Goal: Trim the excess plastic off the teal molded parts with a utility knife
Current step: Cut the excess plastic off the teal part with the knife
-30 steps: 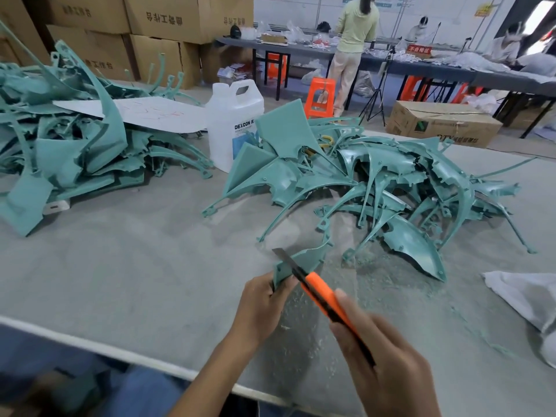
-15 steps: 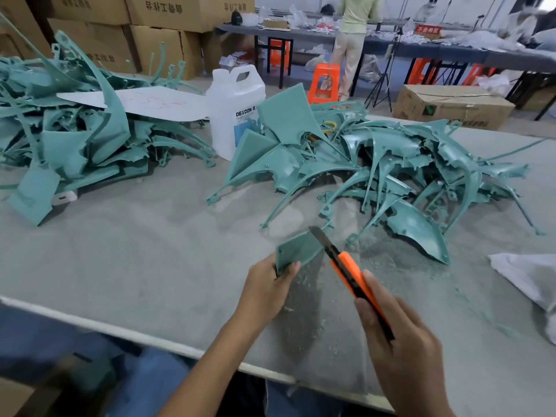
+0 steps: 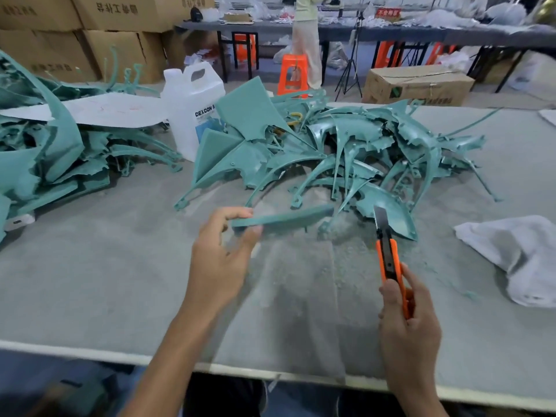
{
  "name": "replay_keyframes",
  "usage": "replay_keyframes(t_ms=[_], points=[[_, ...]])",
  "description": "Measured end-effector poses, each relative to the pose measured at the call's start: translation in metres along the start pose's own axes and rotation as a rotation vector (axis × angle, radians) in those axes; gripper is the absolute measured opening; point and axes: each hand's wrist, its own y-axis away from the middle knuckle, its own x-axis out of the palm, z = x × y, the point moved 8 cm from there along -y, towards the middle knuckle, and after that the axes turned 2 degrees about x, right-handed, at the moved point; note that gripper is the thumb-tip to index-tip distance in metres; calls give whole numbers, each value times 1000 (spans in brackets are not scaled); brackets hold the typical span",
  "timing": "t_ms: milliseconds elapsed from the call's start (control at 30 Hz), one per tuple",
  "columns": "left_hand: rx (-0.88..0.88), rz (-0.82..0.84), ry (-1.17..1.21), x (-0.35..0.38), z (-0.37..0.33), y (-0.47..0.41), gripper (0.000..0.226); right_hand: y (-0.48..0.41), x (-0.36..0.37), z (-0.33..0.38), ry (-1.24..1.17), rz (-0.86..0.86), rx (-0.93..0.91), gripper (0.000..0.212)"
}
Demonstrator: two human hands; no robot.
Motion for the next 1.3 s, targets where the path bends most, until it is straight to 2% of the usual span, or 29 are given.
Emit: replay_keyframes(t_ms=[100, 167, 200, 267, 333, 400, 500, 567, 667, 700, 733, 800, 833, 967, 1067, 1167, 1233, 1300], points=[[149, -30, 121, -28, -65, -19, 15, -3, 0, -5, -20, -6, 47, 42], [209, -57, 47, -42, -93, -25, 15, -2, 2, -5, -24, 2, 53, 46], [235, -47, -67, -43, -100, -28, 16, -1, 4, -6, -28, 14, 55, 51], [260, 61, -392, -28, -99, -35, 22, -1, 8, -5, -25, 58, 54, 58], [229, 252, -685, 5, -80, -38, 29, 0, 11, -4, -34, 103, 55, 60], [128, 433, -857, 36, -48, -37, 40, 2, 11, -3, -38, 127, 49, 57], [53, 544, -979, 53, -14, -35, 52, 2, 8, -1, -28, 121, 45, 43], [17, 607, -982, 55, 2, -38, 63, 1, 9, -1, -32, 125, 59, 38], [-53, 739, -871, 57, 15, -33, 81, 1, 11, -4, -39, 151, 73, 40], [-92, 729, -803, 55, 17, -34, 79, 0, 12, -6, -33, 159, 78, 41], [-112, 684, -734, 51, 16, -38, 66, -1, 13, -8, -22, 167, 85, 41], [-90, 598, -678, 42, 12, -44, 26, -4, 16, -8, 14, 181, 78, 39], [-55, 593, -713, 41, 9, -44, 19, -5, 18, -6, 17, 201, 75, 38], [75, 648, -927, 46, 5, -36, 17, 8, 45, -2, -168, 408, 215, 37], [30, 757, -962, 47, 11, -32, 41, 34, 70, 6, -370, 545, 385, 28], [-38, 922, -938, 52, 9, -28, 67, 55, 92, 15, -451, 665, 451, 21], [-38, 934, -847, 59, 1, -28, 62, 61, 101, 18, -469, 699, 478, 23], [-9, 894, -800, 63, -4, -31, 38, 62, 108, 21, -456, 723, 484, 28]])
